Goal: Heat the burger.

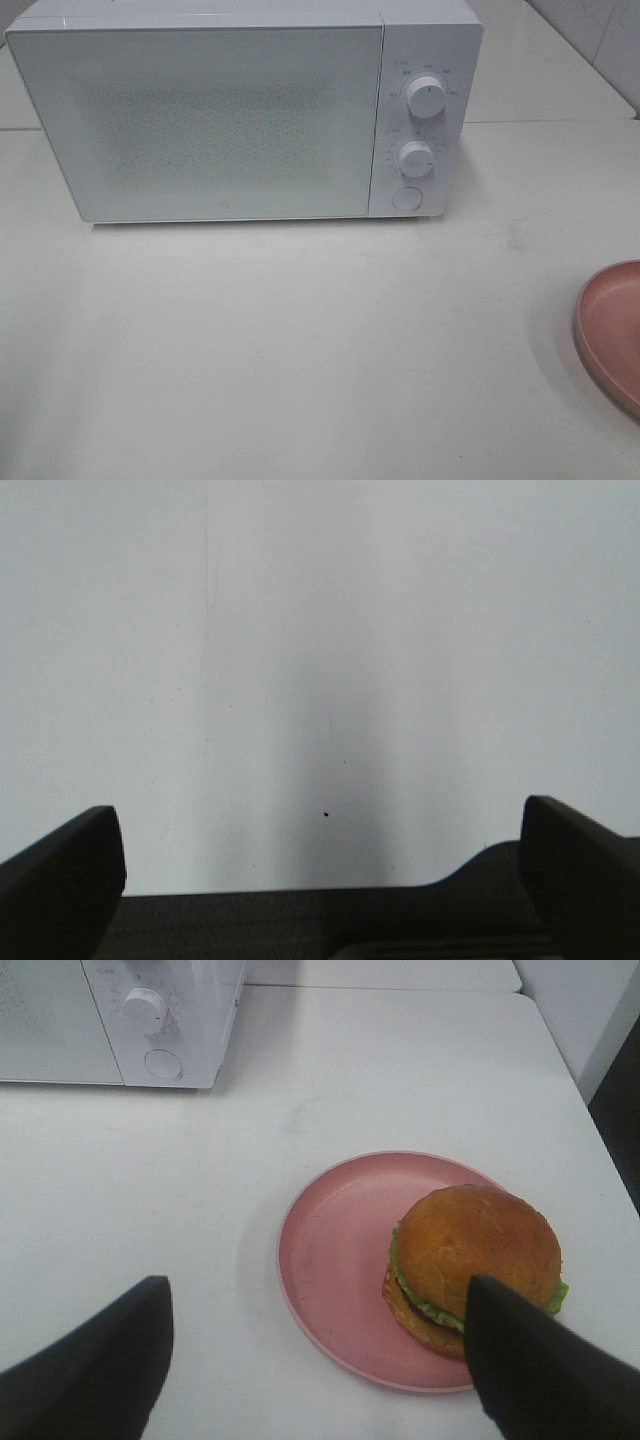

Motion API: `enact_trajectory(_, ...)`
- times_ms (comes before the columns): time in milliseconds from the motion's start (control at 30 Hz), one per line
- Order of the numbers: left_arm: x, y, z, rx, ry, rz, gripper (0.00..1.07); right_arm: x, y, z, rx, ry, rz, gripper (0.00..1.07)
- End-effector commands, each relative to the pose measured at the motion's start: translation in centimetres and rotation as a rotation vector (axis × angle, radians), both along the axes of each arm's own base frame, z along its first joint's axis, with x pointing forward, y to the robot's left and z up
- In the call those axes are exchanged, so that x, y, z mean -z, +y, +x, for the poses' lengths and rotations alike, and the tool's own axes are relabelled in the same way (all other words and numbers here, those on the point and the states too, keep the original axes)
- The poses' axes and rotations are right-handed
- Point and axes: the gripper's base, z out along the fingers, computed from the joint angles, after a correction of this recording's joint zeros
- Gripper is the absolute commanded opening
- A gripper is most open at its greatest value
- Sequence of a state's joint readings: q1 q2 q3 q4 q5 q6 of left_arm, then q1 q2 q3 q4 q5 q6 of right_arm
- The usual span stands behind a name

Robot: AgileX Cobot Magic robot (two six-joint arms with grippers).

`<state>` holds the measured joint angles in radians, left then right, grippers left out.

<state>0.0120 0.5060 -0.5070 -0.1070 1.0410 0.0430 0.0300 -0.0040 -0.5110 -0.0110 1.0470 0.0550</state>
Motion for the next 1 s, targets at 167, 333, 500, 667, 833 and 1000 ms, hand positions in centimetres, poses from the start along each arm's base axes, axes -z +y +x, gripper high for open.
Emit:
enact_trajectory(167, -1.0, 0.0, -3.1, -0.016, -0.208, 0.001, 1.0, 0.0, 0.0, -0.4, 0.004, -0.029, 0.001, 0.76)
enact_trajectory(333, -1.4, 0.0, -5.1, -0.016, -0.338, 0.002, 1.0, 0.0, 0.0, -0.4, 0.004, -0.029, 0.001, 0.76)
enact_trajectory(500, -1.6, 0.0, -7.8, -0.016, -0.508, 0.003, 1.0, 0.0, 0.0, -0.4, 0.004, -0.029, 0.001, 0.76)
enact_trajectory(667, -1.6, 0.0, -8.1, -0.015, -0.529, 0.001, 1.0, 0.0, 0.0, -0.3, 0.004, -0.028, 0.001, 0.76)
enact_trajectory(833, -1.6, -0.1, -8.1, -0.014, -0.533, -0.001, 1.0, 0.0, 0.0, -0.3, 0.004, -0.025, 0.001, 0.76)
enact_trajectory(1000, -1.6, -0.1, -8.1, -0.015, -0.533, 0.0, 1.0, 0.0, 0.0, -0.3, 0.004, -0.023, 0.001, 0.76)
